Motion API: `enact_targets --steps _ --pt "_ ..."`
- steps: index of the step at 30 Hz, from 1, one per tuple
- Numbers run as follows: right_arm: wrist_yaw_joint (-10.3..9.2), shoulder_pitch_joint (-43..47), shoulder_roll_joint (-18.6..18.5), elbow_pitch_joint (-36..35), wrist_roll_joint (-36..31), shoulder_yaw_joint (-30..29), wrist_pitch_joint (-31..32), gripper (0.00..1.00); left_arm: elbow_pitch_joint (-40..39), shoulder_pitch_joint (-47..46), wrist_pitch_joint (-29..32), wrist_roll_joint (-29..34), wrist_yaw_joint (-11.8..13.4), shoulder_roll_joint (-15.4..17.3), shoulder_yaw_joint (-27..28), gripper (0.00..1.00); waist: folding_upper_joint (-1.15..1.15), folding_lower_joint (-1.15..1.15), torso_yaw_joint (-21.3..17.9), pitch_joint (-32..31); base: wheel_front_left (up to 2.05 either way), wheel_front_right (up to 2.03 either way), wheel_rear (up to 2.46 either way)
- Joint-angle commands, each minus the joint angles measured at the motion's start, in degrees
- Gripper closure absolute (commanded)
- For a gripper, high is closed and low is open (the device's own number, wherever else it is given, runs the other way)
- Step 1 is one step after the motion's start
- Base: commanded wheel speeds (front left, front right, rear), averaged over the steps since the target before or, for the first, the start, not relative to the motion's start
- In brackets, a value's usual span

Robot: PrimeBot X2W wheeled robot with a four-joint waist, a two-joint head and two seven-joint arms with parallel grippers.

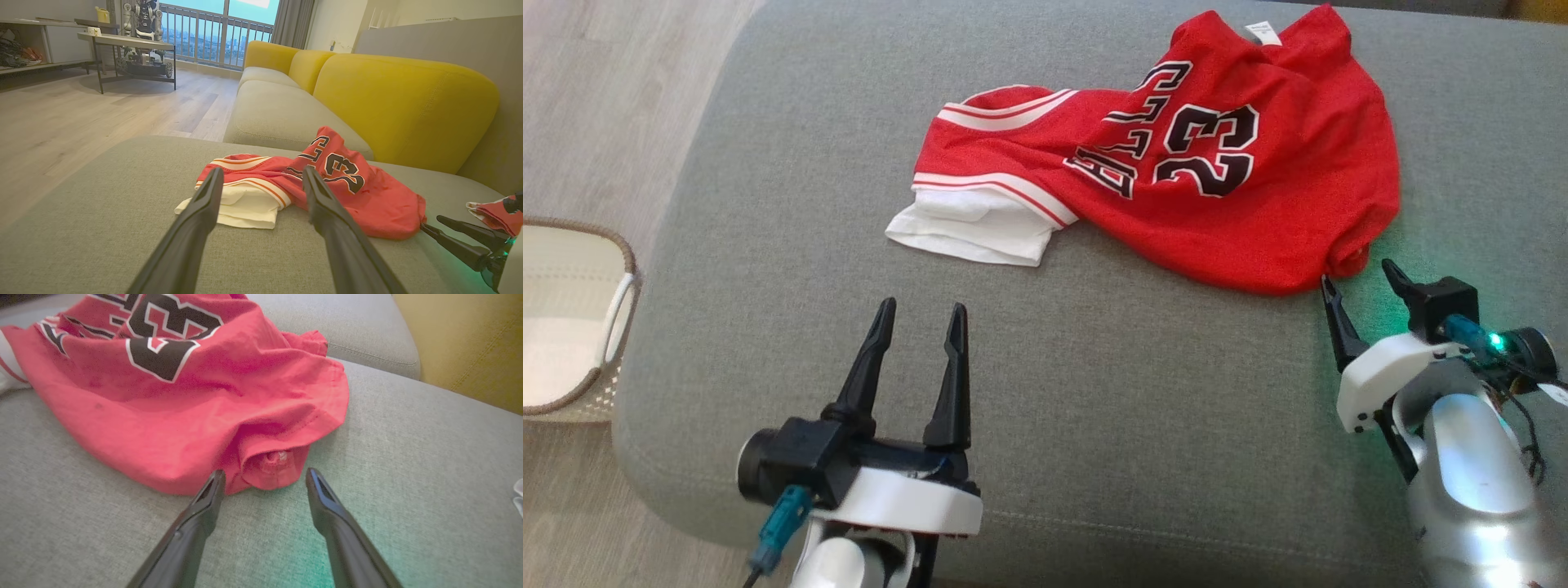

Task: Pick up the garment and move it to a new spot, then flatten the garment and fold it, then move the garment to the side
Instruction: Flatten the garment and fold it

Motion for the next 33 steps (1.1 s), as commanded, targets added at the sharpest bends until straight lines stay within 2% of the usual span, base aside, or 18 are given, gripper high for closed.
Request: enact_targets --steps 1,9,10,13,14,16,17,23,30,33 --pt "-0.02 -2.0 0.3 -0.8 -1.9 0.6 0.1 0.00 -1.5 -1.5 -0.3 -0.4 0.0 0.0 1.5 0.00 0.00 0.01 0.2 0.1 0.00 0.00 0.00" --pt "-0.02 -3.6 0.3 1.9 -7.6 -1.7 0.7 0.00 -1.2 -1.8 -0.3 -0.5 -0.1 0.0 0.7 0.00 0.00 0.01 1.1 0.2 0.00 0.00 0.00" --pt "-0.02 -3.8 0.3 2.2 -8.3 -2.1 0.6 0.06 -1.2 -1.8 -0.3 -0.4 -0.2 0.0 0.6 0.00 0.00 0.01 1.3 0.2 0.00 0.00 0.00" --pt "-0.02 -4.2 0.3 2.4 -9.9 -3.1 0.2 0.53 -1.1 -1.7 -0.3 -0.1 -0.3 0.0 0.5 0.00 0.00 0.01 1.6 0.1 0.00 0.00 0.00" --pt "-0.02 -4.3 0.3 2.5 -10.2 -3.3 0.1 0.63 -1.0 -1.7 -0.3 0.0 -0.3 0.0 0.4 0.00 0.00 0.01 1.6 0.1 0.00 0.00 0.00" --pt "-0.02 -4.4 0.3 2.7 -10.9 -3.6 -0.1 0.91 -1.0 -1.5 -0.3 0.2 -0.4 0.0 0.5 0.00 0.00 0.01 1.6 -0.1 0.00 0.00 0.00" --pt "-0.02 -4.5 0.3 2.9 -11.0 -3.7 -0.2 1.00 -0.9 -1.4 -0.3 0.3 -0.4 0.0 0.5 0.00 0.00 0.01 1.5 -0.2 0.00 0.00 0.00" --pt "-0.02 -4.9 0.3 4.7 -8.8 -4.9 -0.6 1.00 -0.9 -1.0 -0.3 1.1 -0.5 0.0 0.8 0.00 0.00 0.01 0.7 -0.6 0.00 0.00 0.00" --pt "-0.02 -5.2 0.3 8.8 12.4 -1.6 -0.8 1.00 -1.0 0.1 -0.3 1.3 -0.1 0.0 1.6 0.00 0.00 0.01 -2.0 -2.0 0.00 0.00 0.00" --pt "-0.02 -3.2 0.3 5.3 15.3 -1.5 -0.9 1.00 -1.2 0.7 -0.3 1.4 0.2 0.0 2.2 0.00 0.00 0.01 -3.8 -2.5 0.00 0.00 0.00"
